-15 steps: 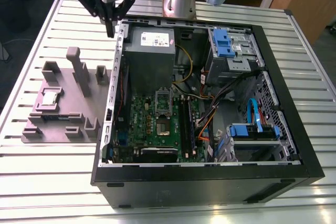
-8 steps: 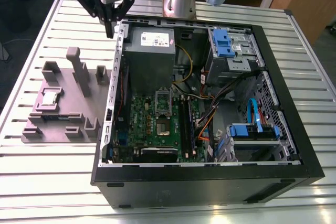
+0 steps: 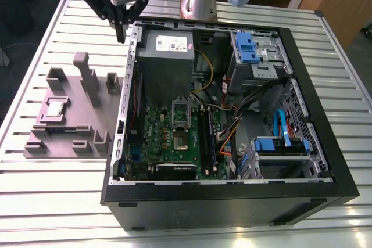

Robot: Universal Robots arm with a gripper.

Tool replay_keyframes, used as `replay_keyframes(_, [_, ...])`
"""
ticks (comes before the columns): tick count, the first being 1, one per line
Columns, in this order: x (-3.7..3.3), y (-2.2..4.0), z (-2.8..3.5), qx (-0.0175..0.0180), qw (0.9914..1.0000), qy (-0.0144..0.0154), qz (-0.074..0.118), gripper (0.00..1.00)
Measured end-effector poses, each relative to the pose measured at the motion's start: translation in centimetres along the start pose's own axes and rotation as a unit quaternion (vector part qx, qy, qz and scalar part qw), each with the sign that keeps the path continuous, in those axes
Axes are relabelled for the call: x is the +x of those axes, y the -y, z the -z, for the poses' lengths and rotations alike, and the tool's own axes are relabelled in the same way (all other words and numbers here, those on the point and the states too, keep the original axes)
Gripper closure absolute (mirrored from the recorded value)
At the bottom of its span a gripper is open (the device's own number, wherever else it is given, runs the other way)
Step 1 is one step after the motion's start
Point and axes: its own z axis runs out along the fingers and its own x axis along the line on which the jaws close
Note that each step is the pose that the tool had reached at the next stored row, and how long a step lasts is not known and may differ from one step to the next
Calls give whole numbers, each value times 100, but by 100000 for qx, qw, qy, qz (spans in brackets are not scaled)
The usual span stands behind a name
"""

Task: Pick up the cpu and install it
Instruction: 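Reach for the cpu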

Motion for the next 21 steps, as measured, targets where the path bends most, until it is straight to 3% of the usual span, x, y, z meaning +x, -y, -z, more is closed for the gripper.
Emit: replay_keyframes(21, [20,3,-35,46,99998,-631,-28,90])
